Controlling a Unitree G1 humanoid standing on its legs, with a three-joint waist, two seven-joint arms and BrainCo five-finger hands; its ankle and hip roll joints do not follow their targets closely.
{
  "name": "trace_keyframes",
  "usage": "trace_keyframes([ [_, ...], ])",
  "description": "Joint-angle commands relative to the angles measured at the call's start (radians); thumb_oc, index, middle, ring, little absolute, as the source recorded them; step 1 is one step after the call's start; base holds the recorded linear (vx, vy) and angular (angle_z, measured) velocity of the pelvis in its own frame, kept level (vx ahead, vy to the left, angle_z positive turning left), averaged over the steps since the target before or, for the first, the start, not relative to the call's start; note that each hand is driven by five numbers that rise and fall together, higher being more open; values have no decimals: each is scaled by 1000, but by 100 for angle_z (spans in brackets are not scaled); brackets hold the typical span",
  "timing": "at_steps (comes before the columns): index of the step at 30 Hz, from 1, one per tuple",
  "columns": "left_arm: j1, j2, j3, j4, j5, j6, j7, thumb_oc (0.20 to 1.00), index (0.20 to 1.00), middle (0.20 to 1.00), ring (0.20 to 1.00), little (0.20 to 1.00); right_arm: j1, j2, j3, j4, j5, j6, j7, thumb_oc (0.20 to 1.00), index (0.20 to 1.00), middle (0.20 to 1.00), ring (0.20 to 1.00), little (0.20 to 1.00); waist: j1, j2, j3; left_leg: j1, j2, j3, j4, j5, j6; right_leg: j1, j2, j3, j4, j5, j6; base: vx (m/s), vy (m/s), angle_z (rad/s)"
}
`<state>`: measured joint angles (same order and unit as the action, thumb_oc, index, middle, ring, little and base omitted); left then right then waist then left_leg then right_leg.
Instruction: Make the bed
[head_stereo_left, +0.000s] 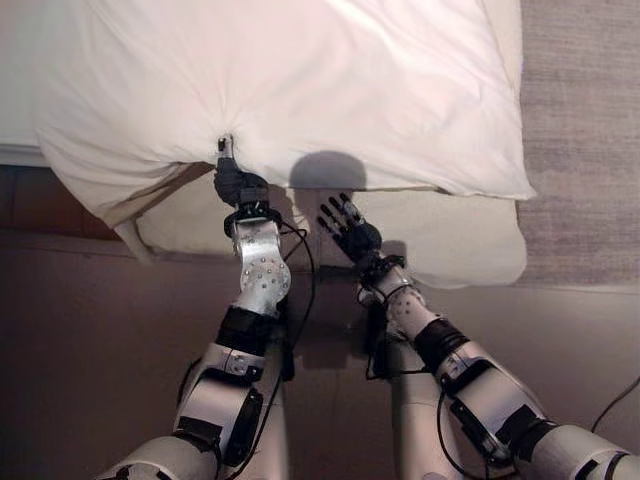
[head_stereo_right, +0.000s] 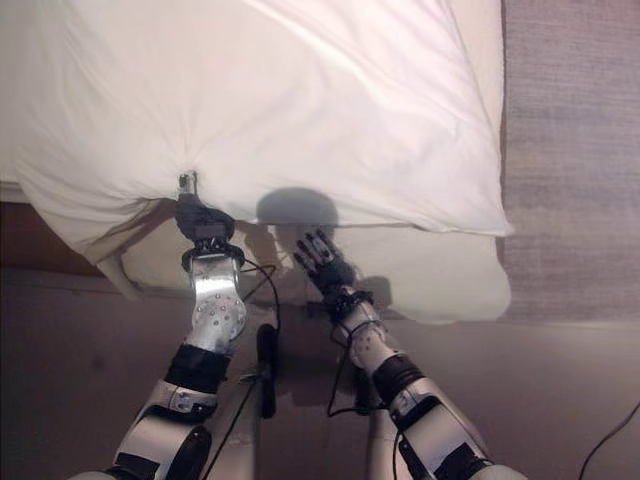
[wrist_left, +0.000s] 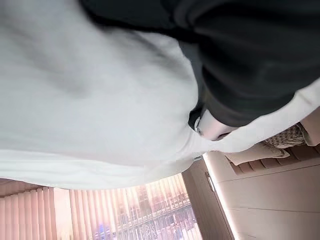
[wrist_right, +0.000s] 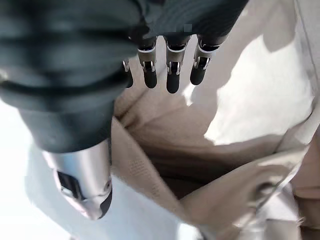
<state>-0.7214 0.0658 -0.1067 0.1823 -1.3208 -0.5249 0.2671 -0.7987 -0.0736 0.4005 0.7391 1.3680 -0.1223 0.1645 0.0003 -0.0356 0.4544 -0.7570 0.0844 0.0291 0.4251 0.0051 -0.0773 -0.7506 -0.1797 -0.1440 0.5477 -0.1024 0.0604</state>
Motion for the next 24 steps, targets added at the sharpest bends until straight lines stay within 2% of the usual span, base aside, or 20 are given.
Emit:
trace_keyframes([
  [1, 0, 2, -82, -239, 55, -26, -96, 200, 200, 200, 200, 200, -76, 18, -31, 32, 75, 7, -19, 1000, 1000, 1000, 1000, 1000, 33, 77, -21, 4, -33, 12, -20, -31, 29, 16, 15, 18, -103, 62, 66, 11, 35, 11],
  [9, 84, 44, -90, -384, 113, -21, -77, 200, 200, 200, 200, 200, -194, -3, -117, 70, 149, 13, -21, 1000, 1000, 1000, 1000, 1000, 84, 104, -10, 7, -54, -2, -27, -21, 37, 29, -1, -1, -97, 60, 67, -1, 5, 3],
  [20, 132, 79, -34, -479, 205, -40, -19, 200, 200, 200, 200, 200, -179, -37, -258, -43, 251, -75, -6, 1000, 1000, 1000, 1000, 1000, 101, 130, -23, 16, -68, -10, -29, -25, 42, 39, -15, -12, -98, 53, 71, 17, 26, 7],
  [24, 145, 93, 18, -481, 247, -52, 14, 200, 200, 200, 200, 200, -151, -58, -308, -120, 259, -122, -13, 1000, 1000, 1000, 1000, 1000, 100, 134, -26, 16, -71, -7, -27, -26, 41, 41, -18, -11, -99, 53, 73, 4, 9, 0],
])
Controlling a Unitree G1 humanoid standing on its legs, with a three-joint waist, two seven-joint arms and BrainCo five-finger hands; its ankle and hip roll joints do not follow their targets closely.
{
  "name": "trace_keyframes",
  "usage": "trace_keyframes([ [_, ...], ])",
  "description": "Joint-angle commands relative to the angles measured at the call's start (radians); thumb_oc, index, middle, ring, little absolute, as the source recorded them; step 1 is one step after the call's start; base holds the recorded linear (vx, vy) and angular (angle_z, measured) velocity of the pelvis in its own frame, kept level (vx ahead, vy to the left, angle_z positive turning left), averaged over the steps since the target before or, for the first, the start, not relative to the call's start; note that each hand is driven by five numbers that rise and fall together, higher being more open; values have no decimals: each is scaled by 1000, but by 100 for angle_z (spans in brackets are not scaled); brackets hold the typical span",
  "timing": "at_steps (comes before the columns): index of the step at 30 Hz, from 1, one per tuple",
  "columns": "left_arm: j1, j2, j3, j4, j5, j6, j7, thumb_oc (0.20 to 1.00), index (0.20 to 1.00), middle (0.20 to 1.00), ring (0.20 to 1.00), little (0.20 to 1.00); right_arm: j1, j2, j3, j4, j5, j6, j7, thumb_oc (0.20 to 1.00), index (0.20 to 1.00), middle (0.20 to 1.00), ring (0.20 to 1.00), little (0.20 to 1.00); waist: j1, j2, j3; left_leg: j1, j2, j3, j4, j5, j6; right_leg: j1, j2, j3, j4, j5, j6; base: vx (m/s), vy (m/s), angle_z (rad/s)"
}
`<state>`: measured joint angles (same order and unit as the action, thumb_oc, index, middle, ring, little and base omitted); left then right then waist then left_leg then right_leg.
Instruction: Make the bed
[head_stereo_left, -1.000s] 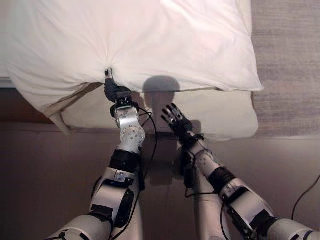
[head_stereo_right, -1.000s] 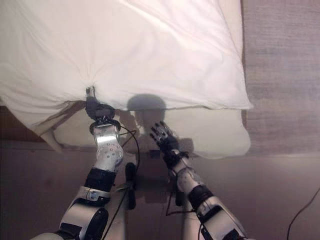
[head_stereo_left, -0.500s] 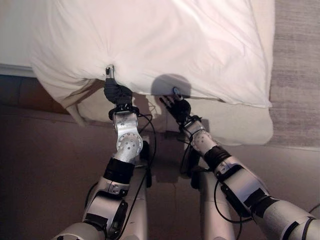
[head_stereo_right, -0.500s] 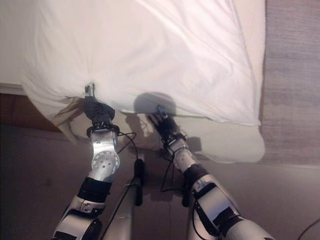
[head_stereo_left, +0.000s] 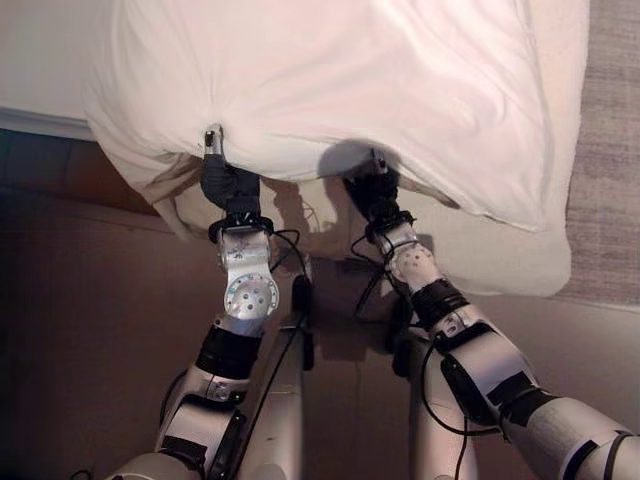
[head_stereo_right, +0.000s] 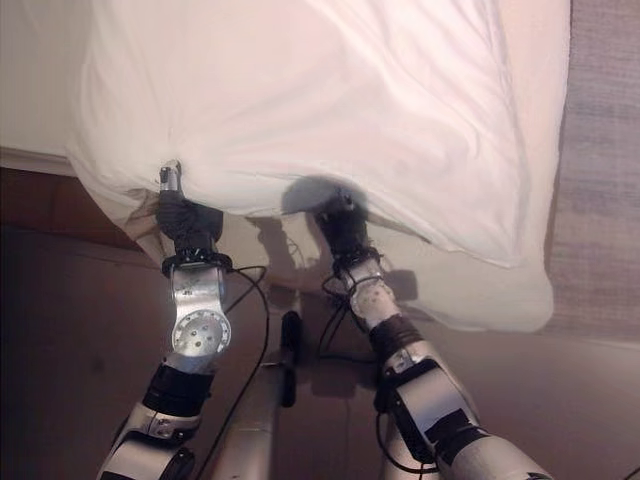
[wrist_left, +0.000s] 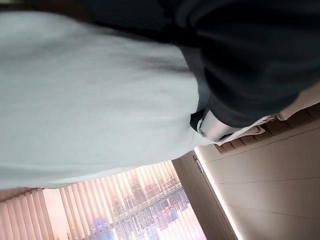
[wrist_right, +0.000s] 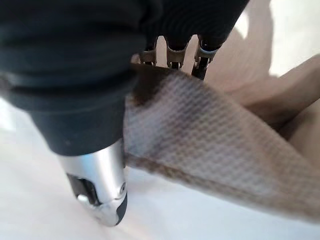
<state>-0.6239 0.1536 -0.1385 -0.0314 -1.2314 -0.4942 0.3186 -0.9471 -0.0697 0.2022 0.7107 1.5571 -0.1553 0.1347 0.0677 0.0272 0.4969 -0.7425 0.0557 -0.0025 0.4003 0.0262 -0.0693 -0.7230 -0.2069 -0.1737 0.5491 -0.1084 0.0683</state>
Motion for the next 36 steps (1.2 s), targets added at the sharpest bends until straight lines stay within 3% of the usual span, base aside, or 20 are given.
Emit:
trace_keyframes([
  [1, 52, 8, 63, -262, 165, -85, -29, 200, 200, 200, 200, 200, 9, -64, -116, -104, 69, -97, 14, 1000, 1000, 1000, 1000, 1000, 31, 72, -69, 9, -42, 25, -1, -56, 33, 19, 10, 21, -98, 51, 66, 0, 0, 0],
  [6, 58, -1, 122, -190, 188, -99, 29, 200, 200, 200, 200, 200, 93, -70, -145, -270, 40, -163, 32, 1000, 1000, 1000, 1000, 1000, 9, 71, -76, 5, -41, 29, -4, -52, 37, 9, 11, 31, -100, 53, 65, 8, 6, 0],
  [15, 48, -10, 181, -111, 215, -118, 71, 200, 200, 200, 200, 200, 234, -124, -196, -361, 22, -158, 88, 1000, 1000, 1000, 1000, 1000, -34, 63, -83, -3, -35, 40, 6, -55, 35, -12, 18, 49, -90, 50, 64, 1, -4, -1],
  [26, 65, 11, 216, -98, 213, -113, 86, 200, 200, 200, 200, 200, 295, -209, -281, -194, -4, -143, 0, 1000, 1000, 1000, 1000, 1000, -62, 54, -93, -6, -30, 43, 4, -60, 41, -24, 32, 64, -90, 46, 62, 3, -6, -2],
  [36, 81, 26, 215, -128, 210, -90, 87, 200, 200, 200, 200, 200, 235, -241, -282, -101, -16, -127, -73, 1000, 1000, 1000, 1000, 1000, -56, 52, -92, -3, -34, 44, 3, -60, 42, -20, 35, 69, -96, 52, 60, 0, 0, 0],
])
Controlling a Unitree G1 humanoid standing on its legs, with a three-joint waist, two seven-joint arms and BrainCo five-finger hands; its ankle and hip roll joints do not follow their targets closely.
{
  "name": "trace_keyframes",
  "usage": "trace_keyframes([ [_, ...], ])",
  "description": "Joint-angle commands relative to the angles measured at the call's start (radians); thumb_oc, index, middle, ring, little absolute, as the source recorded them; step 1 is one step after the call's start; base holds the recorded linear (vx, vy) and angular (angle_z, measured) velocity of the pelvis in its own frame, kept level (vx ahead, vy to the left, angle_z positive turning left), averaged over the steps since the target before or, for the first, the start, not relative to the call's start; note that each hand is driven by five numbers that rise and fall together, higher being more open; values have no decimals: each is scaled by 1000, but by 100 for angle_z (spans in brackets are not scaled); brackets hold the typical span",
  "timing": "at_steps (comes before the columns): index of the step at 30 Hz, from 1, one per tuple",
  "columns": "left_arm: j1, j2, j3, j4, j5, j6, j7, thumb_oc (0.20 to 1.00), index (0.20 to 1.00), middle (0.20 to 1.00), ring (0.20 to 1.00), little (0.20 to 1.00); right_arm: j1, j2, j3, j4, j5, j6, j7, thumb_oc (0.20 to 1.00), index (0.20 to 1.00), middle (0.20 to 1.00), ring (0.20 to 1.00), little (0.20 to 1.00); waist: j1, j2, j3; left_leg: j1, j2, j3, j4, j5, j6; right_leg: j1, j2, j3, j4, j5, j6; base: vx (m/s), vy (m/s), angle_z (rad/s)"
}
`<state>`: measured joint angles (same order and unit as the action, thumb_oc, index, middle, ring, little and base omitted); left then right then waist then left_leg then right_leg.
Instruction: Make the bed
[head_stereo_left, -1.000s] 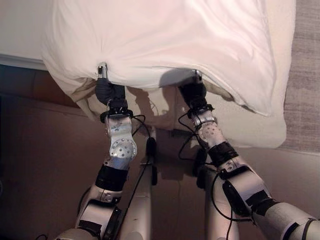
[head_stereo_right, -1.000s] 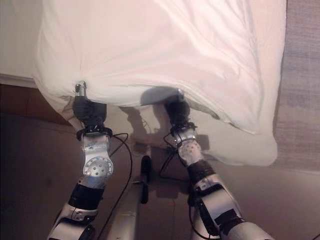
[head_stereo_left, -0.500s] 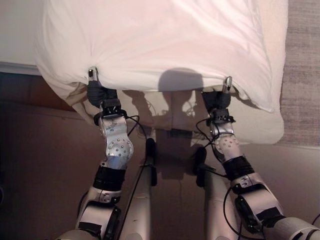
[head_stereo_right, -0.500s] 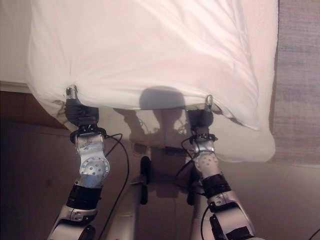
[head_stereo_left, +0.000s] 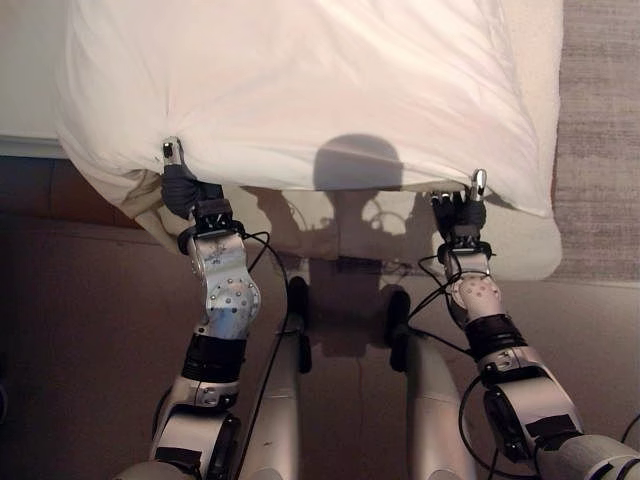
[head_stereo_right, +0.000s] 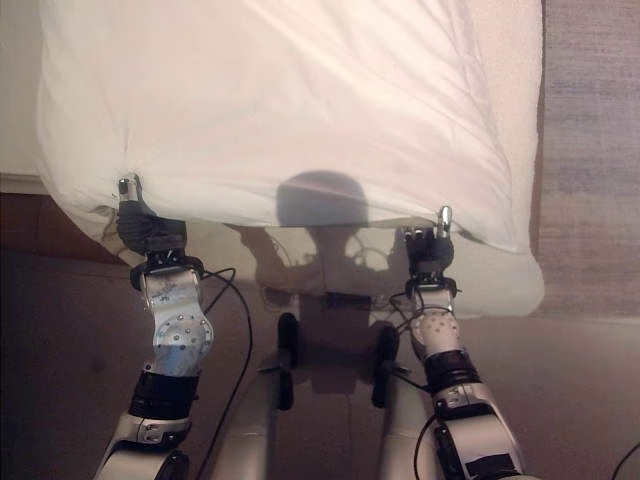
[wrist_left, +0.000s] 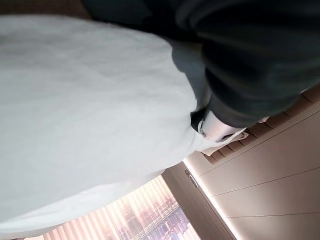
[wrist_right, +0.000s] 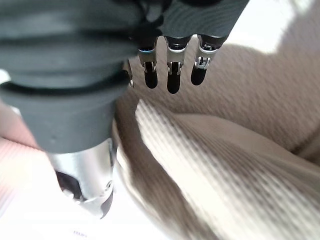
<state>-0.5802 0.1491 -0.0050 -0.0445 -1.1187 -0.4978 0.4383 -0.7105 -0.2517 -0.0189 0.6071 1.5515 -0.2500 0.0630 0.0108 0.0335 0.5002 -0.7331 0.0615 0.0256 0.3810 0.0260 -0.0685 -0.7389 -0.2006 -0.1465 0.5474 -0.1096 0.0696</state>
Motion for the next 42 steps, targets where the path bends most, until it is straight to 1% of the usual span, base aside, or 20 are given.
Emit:
trace_keyframes([
  [1, 38, 31, 82, -115, 97, -86, -33, 200, 200, 200, 200, 200, -2, -59, -60, 2, -11, -33, -2, 1000, 1000, 1000, 1000, 1000, 1, 46, -96, -13, -39, 16, 23, -60, 41, -5, 29, 41, -94, 53, 59, 0, 0, 0],
  [2, 38, 32, 81, -115, 98, -87, -33, 200, 200, 200, 200, 200, -7, -59, -59, 3, -11, -31, -3, 1000, 1000, 1000, 1000, 1000, 1, 45, -96, -15, -40, 16, 24, -60, 40, -6, 28, 41, -93, 53, 58, 0, 0, 0],
  [3, 39, 32, 83, -114, 95, -86, -31, 200, 200, 200, 200, 200, -13, -55, -55, -4, -10, -33, -5, 947, 947, 947, 947, 947, 2, 44, -99, -18, -40, 14, 24, -61, 42, -8, 30, 43, -92, 53, 57, 0, 0, 0],
  [4, 39, 33, 86, -113, 96, -87, -30, 200, 200, 200, 200, 200, -16, -53, -51, -8, -12, -34, -5, 608, 608, 608, 608, 608, 3, 44, -101, -18, -40, 14, 23, -61, 42, -8, 30, 43, -92, 53, 56, 0, 0, 0],
  [5, 39, 33, 86, -113, 97, -87, -30, 200, 200, 200, 200, 200, -16, -53, -50, -9, -12, -35, -5, 608, 608, 608, 608, 608, 2, 44, -101, -18, -40, 14, 23, -61, 42, -9, 30, 43, -92, 53, 56, 0, 0, 0],
  [6, 40, 32, 86, -111, 94, -86, -30, 200, 200, 200, 200, 200, -15, -43, -42, -25, -16, -38, -6, 407, 407, 407, 407, 407, 2, 44, -102, -16, -39, 14, 19, -62, 43, -9, 30, 43, -93, 53, 57, 0, 0, 0],
  [7, 41, 33, 89, -108, 95, -86, -28, 200, 200, 200, 200, 200, -13, -39, -38, -38, -19, -40, -5, 231, 231, 231, 231, 231, 1, 44, -103, -16, -40, 14, 19, -61, 43, -7, 31, 43, -95, 54, 56, 0, 0, 0],
  [8, 42, 35, 90, -106, 98, -85, -28, 200, 200, 200, 200, 200, -13, -37, -35, -51, -21, -42, -3, 200, 200, 200, 200, 200, 1, 43, -102, -16, -40, 15, 20, -60, 41, -6, 31, 43, -96, 55, 56, 0, 0, 0],
  [20, 46, 23, 100, -82, 92, -90, -39, 200, 200, 200, 200, 200, 0, -27, -16, -111, -18, -33, 62, 200, 200, 200, 200, 200, 2, 47, -106, -3, -47, 10, 7, -53, 39, 4, 34, 43, -101, 56, 57, 0, 0, 0],
  [28, 90, 15, 137, -17, 48, -92, -39, 200, 200, 200, 200, 200, 43, -6, -31, -216, -10, -60, 76, 200, 200, 200, 200, 200, 2, 55, -109, 9, -45, 10, 0, -52, 40, 8, 39, 50, -99, 47, 54, 1, -3, 0],
  [29, 114, 9, 159, 16, 34, -97, -23, 291, 291, 291, 291, 291, 66, 5, -38, -264, -9, -71, 80, 200, 200, 200, 200, 200, 0, 56, -107, 16, -44, 13, -5, -51, 39, 13, 41, 51, -100, 47, 54, 4, -9, -4],
  [30, 115, 10, 159, 18, 32, -98, -23, 479, 479, 479, 479, 479, 70, 7, -36, -269, -10, -72, 78, 200, 200, 200, 200, 200, -1, 56, -108, 17, -44, 13, -6, -51, 39, 15, 41, 52, -101, 47, 54, 31, -17, -7],
  [31, 148, 4, 187, 44, 8, -99, -19, 940, 940, 940, 940, 940, 97, 16, -43, -324, -12, -88, 78, 200, 200, 200, 200, 200, -3, 56, -104, 31, -42, 15, -7, -58, 38, 26, 44, 55, -102, 38, 54, 10, -15, -8],
  [32, 164, -2, 202, 52, -5, -100, -23, 1000, 1000, 1000, 1000, 1000, 110, 23, -49, -349, -12, -92, 82, 200, 200, 200, 200, 200, -4, 56, -103, 28, -40, 17, -9, -50, 38, 24, 44, 55, -106, 44, 52, 9, -15, -9],
  [33, 167, -2, 203, 52, -8, -100, -26, 1000, 1000, 1000, 1000, 1000, 115, 25, -47, -354, -13, -93, 81, 200, 200, 200, 200, 200, -4, 55, -105, 28, -40, 17, -10, -49, 38, 24, 45, 55, -107, 45, 52, -9, -14, -9],
  [34, 198, -16, 227, 71, -44, -99, -37, 1000, 1000, 1000, 1000, 1000, 139, 40, -51, -408, -18, -105, 89, 200, 200, 200, 200, 200, -6, 54, -105, 34, -37, 17, -15, -49, 37, 28, 47, 56, -112, 44, 52, 8, -8, -6],
  [35, 201, -15, 228, 72, -47, -98, -41, 1000, 1000, 1000, 1000, 1000, 144, 41, -49, -413, -19, -106, 87, 200, 200, 200, 200, 200, -6, 54, -107, 34, -37, 18, -17, -48, 37, 29, 47, 56, -113, 44, 52, 8, -20, -5],
  [37, 225, -29, 242, 109, -92, -92, -63, 1000, 1000, 1000, 1000, 1000, 175, 59, -44, -496, -23, -128, 103, 200, 200, 200, 200, 200, -13, 50, -108, 36, -36, 20, -20, -46, 33, 30, 51, 59, -117, 46, 50, 0, 0, 0],
  [41, 213, -35, 244, 163, -158, -92, -104, 1000, 1000, 1000, 1000, 1000, 222, 87, 4, -615, -44, -144, 126, 200, 200, 200, 200, 200, -25, 38, -111, 40, -29, 27, -29, -41, 27, 30, 57, 64, -123, 50, 49, -2, -2, 3],
  [42, 206, -34, 240, 175, -168, -84, -117, 1000, 1000, 1000, 1000, 1000, 229, 92, 12, -642, -47, -146, 133, 200, 200, 200, 200, 200, -29, 35, -112, 40, -27, 28, -28, -41, 27, 28, 59, 66, -122, 50, 48, 0, 0, 0],
])
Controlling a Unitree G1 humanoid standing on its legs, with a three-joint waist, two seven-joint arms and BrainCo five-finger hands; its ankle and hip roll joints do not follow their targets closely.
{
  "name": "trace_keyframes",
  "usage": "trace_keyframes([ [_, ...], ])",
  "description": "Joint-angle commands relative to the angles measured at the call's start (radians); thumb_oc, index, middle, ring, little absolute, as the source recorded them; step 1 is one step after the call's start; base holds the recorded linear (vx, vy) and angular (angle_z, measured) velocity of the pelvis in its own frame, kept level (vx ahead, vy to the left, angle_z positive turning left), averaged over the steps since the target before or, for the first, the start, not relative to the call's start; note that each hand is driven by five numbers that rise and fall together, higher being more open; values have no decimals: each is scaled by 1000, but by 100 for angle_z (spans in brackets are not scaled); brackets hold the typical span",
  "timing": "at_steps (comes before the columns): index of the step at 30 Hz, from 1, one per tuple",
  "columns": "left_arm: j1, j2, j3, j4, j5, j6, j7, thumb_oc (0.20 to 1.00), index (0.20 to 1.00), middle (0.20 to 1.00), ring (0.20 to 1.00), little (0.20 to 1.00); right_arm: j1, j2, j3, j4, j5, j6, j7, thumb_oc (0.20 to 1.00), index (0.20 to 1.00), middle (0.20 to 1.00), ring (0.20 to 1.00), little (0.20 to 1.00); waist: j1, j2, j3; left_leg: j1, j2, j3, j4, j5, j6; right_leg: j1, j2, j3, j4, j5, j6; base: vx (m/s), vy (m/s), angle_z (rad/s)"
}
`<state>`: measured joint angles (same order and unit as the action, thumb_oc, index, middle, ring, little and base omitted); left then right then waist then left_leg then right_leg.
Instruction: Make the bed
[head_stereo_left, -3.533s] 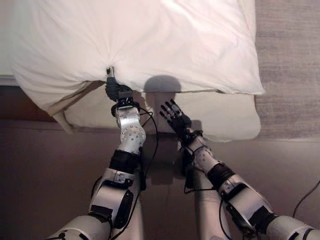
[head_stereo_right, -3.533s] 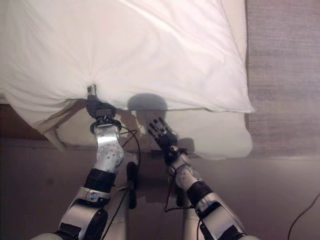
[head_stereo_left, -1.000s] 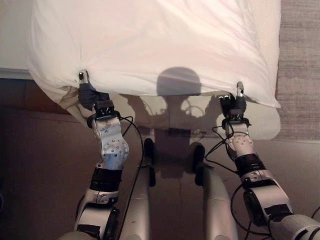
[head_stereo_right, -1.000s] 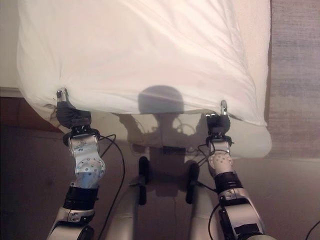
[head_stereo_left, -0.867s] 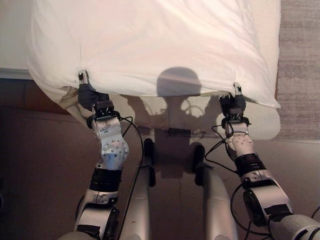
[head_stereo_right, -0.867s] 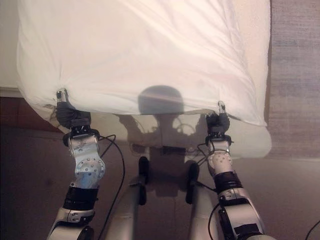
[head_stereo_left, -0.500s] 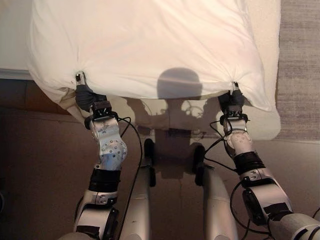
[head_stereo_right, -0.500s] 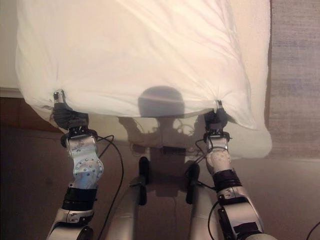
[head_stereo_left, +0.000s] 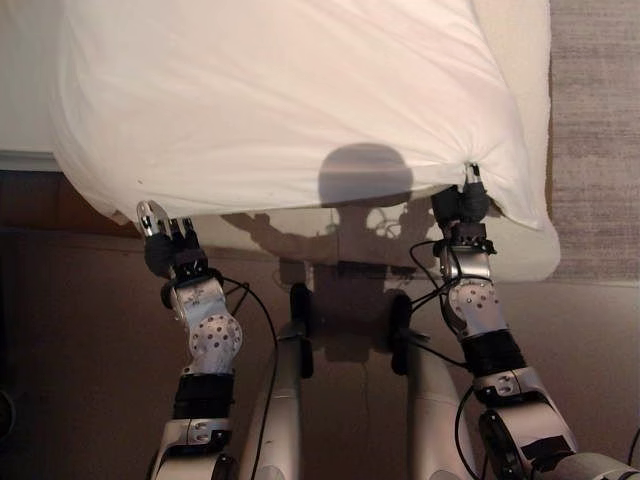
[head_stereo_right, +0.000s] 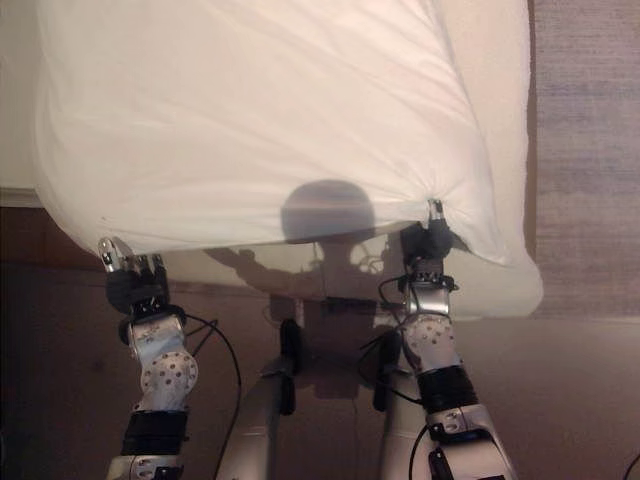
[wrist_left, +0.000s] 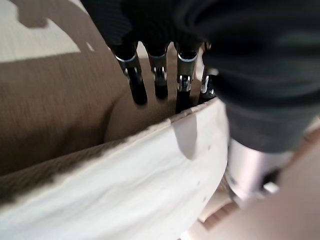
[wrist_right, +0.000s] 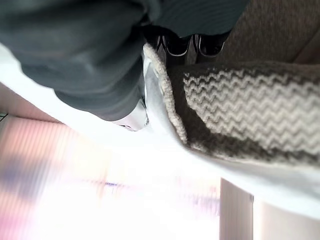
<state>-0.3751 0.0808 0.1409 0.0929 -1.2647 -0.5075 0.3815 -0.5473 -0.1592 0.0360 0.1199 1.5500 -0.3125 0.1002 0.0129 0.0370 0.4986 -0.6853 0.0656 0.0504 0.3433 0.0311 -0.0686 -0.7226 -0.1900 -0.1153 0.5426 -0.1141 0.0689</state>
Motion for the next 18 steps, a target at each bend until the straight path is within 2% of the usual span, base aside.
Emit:
trace_keyframes([
  [1, -8, 36, 89, 50, -38, -66, -86, 1000, 1000, 1000, 1000, 1000, 81, 3, -29, -187, -49, -80, 105, 200, 200, 200, 200, 200, -36, 26, -111, -12, -29, 4, 15, -47, 25, 8, 50, 37, -114, 56, 46, 0, 0, 0],
  [11, -152, 64, -30, 146, -78, -19, -210, 1000, 1000, 1000, 1000, 1000, 123, 20, 110, -337, -47, -53, 186, 200, 200, 200, 200, 200, -85, -11, -123, -27, -14, 21, 31, -59, 21, -14, 65, 59, -105, 60, 46, -4, 2, -1],
  [18, -221, 72, -40, 186, -127, -30, -277, 1000, 1000, 1000, 1000, 1000, 134, -4, 137, -386, -35, -44, 213, 200, 200, 200, 200, 200, -106, -32, -138, -39, -6, 30, 41, -61, 13, -27, 70, 69, -103, 67, 48, -3, 5, -3],
])
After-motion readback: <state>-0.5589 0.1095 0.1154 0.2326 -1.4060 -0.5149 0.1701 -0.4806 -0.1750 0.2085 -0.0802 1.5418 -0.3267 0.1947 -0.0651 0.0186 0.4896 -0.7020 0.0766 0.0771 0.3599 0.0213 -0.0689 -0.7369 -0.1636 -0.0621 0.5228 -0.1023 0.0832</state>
